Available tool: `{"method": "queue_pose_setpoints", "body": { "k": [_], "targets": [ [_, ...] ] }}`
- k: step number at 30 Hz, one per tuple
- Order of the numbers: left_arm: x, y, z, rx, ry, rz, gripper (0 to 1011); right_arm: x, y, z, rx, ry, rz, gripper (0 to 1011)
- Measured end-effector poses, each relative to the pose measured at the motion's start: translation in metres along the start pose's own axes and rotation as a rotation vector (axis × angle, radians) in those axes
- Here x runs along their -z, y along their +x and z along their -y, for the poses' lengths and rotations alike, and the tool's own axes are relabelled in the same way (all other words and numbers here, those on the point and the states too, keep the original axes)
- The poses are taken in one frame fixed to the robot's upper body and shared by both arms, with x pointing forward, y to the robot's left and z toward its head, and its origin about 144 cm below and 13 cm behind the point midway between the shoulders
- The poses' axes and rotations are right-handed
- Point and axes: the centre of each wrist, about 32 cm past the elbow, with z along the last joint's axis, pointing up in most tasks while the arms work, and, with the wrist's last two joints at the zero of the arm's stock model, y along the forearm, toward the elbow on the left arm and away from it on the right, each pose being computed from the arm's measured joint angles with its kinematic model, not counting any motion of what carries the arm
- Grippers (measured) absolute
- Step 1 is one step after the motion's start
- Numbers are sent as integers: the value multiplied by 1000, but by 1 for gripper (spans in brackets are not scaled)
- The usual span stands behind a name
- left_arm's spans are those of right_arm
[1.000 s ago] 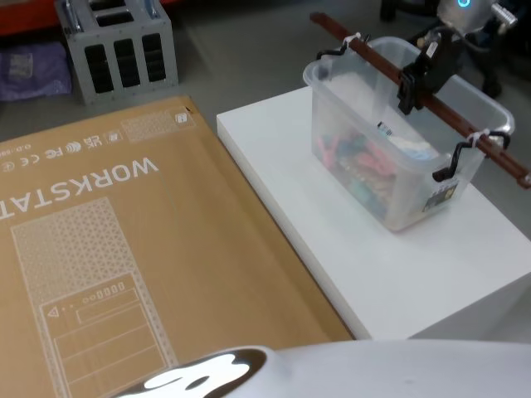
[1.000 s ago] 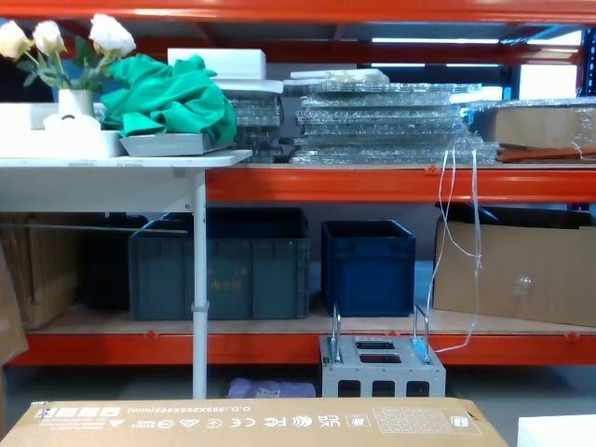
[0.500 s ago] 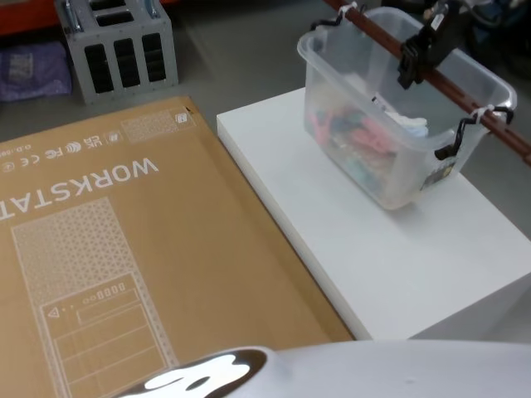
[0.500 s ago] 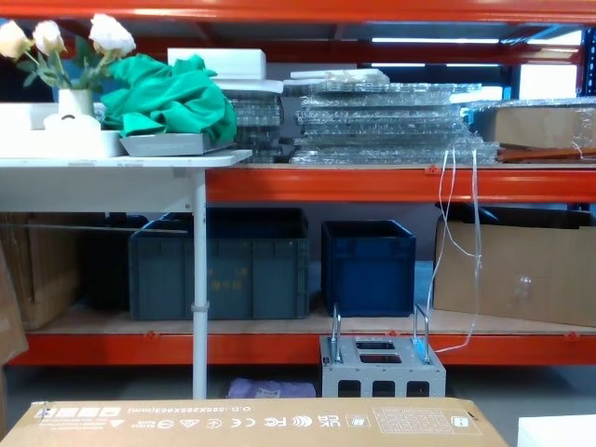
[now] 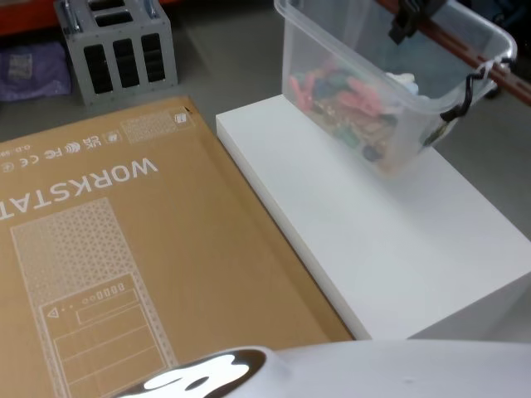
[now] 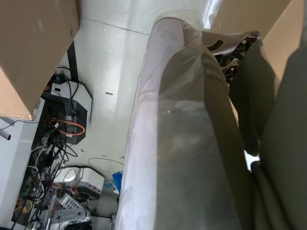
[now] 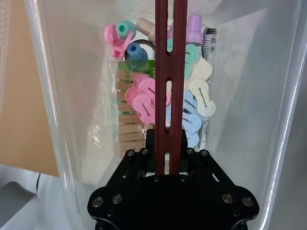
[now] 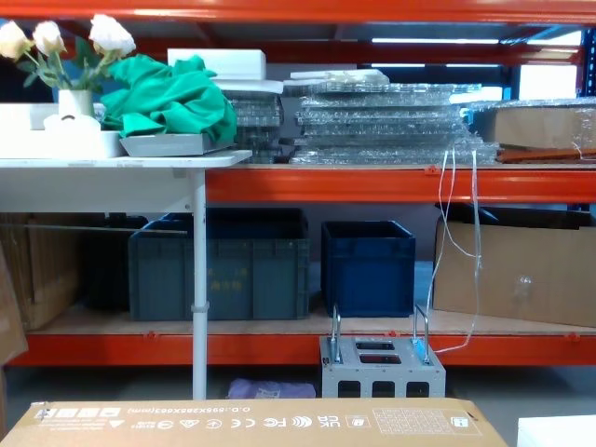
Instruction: Use one hand to grasp the basket and place it at the designated location.
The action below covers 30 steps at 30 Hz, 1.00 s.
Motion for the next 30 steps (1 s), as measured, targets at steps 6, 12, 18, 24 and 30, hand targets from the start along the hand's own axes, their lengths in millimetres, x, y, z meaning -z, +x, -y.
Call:
{"method": "queue_pose_setpoints", "body": {
  "k": [6, 12, 18, 24, 30],
  "targets": [
    [0, 0, 0, 0, 0, 0, 0, -18, 5, 19, 37, 12, 98, 227],
    [0, 0, 0, 0, 0, 0, 0, -38, 11, 29, 60, 21, 182, 227],
    [0, 0, 0, 0, 0, 0, 0, -61, 16, 32, 66, 41, 279, 227],
    [0, 0, 0, 0, 0, 0, 0, -84, 22, 31, 60, 79, 381, 227],
    [0, 0, 0, 0, 0, 0, 0, -104, 28, 25, 61, 124, 496, 227]
  ]
}}
